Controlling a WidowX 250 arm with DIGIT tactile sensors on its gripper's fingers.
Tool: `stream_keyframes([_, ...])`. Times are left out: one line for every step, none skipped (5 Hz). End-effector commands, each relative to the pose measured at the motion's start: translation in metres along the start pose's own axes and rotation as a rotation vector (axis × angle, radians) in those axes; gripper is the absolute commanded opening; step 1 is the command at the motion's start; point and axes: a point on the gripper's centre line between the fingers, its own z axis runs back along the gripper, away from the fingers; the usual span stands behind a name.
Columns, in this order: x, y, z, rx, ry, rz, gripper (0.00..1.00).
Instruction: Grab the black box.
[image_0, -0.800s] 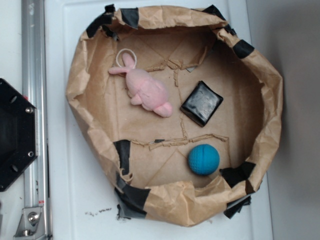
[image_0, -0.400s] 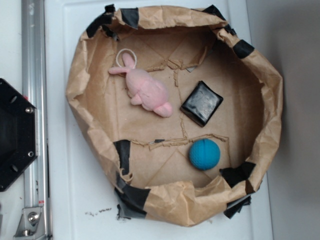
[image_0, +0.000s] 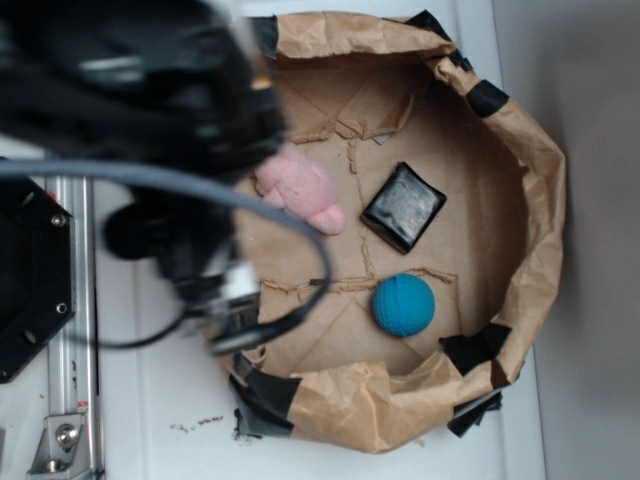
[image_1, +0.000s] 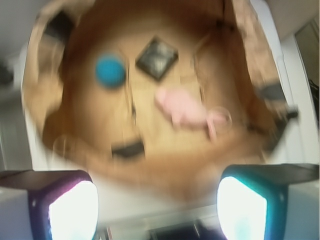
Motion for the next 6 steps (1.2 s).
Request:
stream_keyframes([0.059,0.001,-0.052,0.209,-0.131,0.430,1.00])
stream_keyframes([0.064,0.007,-0.075,0.239,-0.036,0.524,1.00])
stream_keyframes([0.057,-0.007,-0.111,0.242,0.048,0.477,1.00])
stream_keyframes([0.057,-0.001,-0.118,0.212,-0.009,0.405,1.00])
stream_keyframes([0.077,0.001,-0.134,0.187,-0.067,0.353,1.00])
stream_keyframes([0.086,0.006,-0.146,0.189,-0.095,0.289,1.00])
